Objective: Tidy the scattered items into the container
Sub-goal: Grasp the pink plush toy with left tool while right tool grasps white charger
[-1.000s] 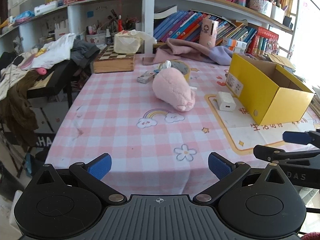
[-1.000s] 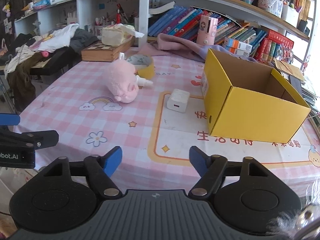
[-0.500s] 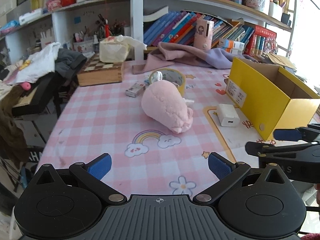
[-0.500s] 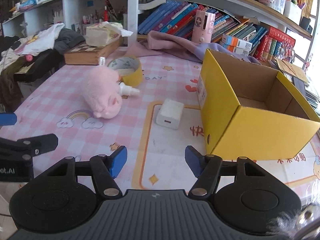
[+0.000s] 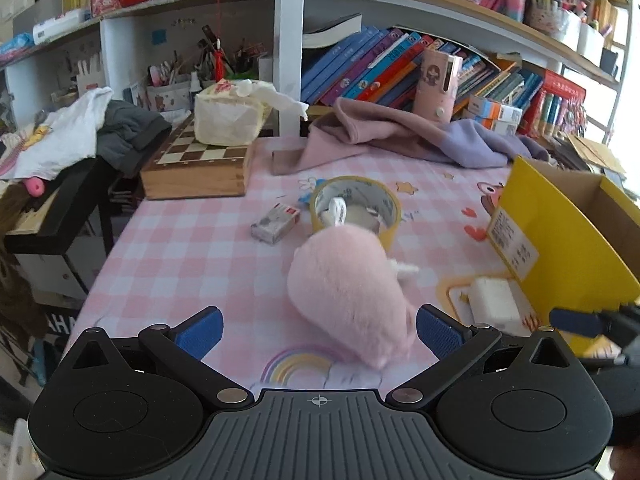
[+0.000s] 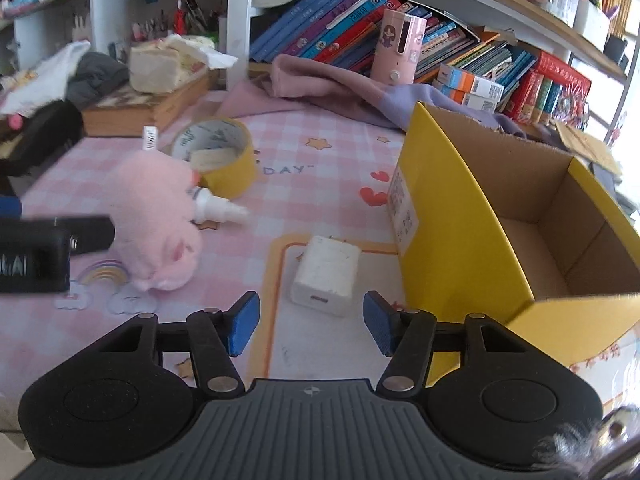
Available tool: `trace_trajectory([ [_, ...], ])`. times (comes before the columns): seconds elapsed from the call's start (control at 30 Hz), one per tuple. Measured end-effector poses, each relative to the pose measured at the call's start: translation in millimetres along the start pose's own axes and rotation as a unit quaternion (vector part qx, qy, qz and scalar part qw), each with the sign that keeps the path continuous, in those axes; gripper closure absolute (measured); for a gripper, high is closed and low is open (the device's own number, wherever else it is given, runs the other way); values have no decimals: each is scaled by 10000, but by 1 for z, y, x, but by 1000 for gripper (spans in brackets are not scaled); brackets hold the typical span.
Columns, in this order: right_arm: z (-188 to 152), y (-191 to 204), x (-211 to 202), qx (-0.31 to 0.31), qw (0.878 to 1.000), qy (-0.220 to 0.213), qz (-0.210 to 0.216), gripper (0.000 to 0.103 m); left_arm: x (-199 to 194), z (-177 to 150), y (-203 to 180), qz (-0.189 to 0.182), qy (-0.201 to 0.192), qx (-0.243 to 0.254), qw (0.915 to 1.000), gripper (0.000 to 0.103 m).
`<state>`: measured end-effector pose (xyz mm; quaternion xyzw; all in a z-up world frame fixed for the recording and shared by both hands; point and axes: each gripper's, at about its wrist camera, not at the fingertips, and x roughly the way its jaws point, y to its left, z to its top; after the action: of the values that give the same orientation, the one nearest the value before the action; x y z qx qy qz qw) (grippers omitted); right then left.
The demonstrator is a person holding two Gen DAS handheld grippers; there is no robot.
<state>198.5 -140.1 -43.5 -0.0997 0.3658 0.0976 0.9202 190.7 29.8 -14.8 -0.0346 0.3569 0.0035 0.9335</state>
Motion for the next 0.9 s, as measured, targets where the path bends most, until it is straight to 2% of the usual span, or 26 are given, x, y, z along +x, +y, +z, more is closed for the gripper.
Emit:
trace_trajectory([
  [0.13, 5, 1, 14, -51, 10000, -27, -64, 47, 20, 10, 0, -121, 7, -177, 9998, 0],
  [0.4, 13, 1, 41, -76, 9995, 71, -291, 47, 52, 18, -4, -118, 216, -235, 9994, 0],
  [0.6, 16, -1, 58, 68, 9995, 220, -222, 48, 68, 18, -2, 25, 426, -231, 9988, 1],
  [0.83, 14, -6, 70, 299, 9986, 385, -206, 48, 79, 16, 4, -49, 582, -435, 9973, 2],
  [0.9, 14, -7, 70, 354, 9985, 372, -183, 47, 80, 17, 5, -75, 596, -467, 9971, 6],
])
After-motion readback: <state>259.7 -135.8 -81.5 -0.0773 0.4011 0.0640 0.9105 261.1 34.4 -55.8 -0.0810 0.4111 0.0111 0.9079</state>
